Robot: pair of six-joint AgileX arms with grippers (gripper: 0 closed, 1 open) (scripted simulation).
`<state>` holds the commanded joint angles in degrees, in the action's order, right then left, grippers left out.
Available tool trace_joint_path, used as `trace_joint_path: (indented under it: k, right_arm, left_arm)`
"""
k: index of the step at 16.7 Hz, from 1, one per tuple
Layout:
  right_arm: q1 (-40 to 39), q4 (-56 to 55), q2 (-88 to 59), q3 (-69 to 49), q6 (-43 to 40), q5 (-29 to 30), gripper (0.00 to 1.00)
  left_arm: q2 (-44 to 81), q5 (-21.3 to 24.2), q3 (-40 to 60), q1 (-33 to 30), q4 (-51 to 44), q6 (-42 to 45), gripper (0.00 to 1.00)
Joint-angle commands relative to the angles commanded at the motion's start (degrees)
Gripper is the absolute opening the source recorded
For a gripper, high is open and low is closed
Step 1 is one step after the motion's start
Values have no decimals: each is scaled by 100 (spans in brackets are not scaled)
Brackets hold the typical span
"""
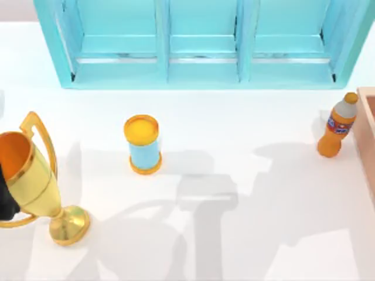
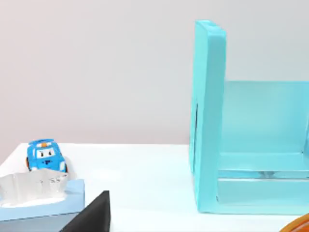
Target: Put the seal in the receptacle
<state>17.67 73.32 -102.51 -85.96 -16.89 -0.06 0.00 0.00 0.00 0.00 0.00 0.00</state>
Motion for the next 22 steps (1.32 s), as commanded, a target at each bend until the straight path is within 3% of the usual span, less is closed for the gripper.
trace_joint_path:
  k: [4,8,21,22]
  right_arm:
    - [-1,-753,-51,709,-1,5,0]
    - [-1,-817,-51,772,1,4,0]
    - [-1,-817,-51,772,1,4,98]
    - [-1,-817,-51,772,1,4,100]
  left_arm:
    - [0,0,0,0,0,0,100]
    - [0,0,0,0,0,0,100]
    - [0,0,0,0,0,0,100]
    - [0,0,0,0,0,0,100]
